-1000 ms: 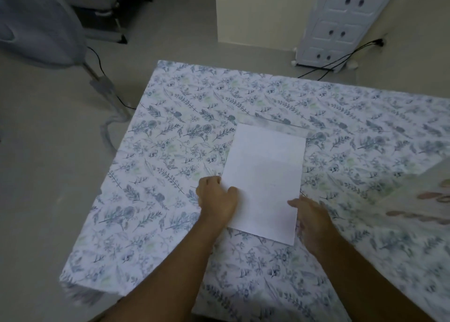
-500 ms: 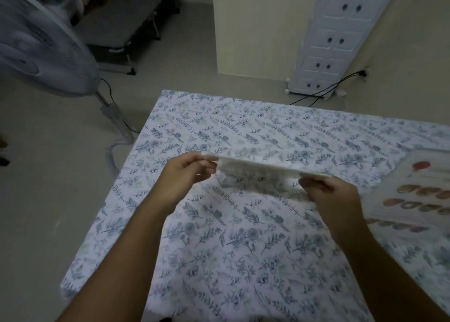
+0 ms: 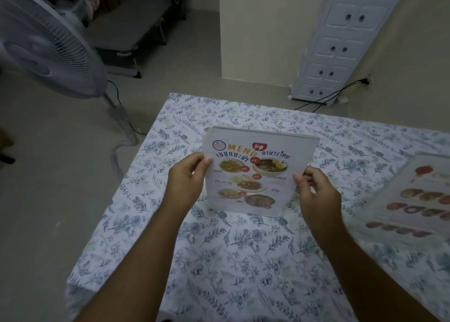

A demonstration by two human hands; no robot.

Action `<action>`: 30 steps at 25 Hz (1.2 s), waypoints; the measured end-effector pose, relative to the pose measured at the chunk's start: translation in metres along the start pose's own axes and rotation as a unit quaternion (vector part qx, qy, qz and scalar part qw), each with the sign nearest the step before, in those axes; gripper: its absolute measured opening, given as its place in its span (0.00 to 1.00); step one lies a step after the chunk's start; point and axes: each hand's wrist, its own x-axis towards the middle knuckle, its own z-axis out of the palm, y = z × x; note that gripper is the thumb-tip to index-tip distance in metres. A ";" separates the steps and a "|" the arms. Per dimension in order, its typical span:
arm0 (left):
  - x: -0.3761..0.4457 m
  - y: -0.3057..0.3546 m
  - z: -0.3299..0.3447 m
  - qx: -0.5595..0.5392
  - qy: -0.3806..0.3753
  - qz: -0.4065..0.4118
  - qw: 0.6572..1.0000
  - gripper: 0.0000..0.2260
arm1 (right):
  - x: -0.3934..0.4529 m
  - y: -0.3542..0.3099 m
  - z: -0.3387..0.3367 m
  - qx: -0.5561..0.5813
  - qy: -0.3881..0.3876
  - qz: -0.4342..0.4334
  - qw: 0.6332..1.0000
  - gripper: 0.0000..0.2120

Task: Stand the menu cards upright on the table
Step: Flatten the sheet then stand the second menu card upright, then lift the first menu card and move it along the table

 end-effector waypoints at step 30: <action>-0.197 0.081 0.233 0.302 -0.104 0.141 0.937 0.31 | -0.090 0.099 -0.239 -0.406 -0.161 -0.033 0.899 0.37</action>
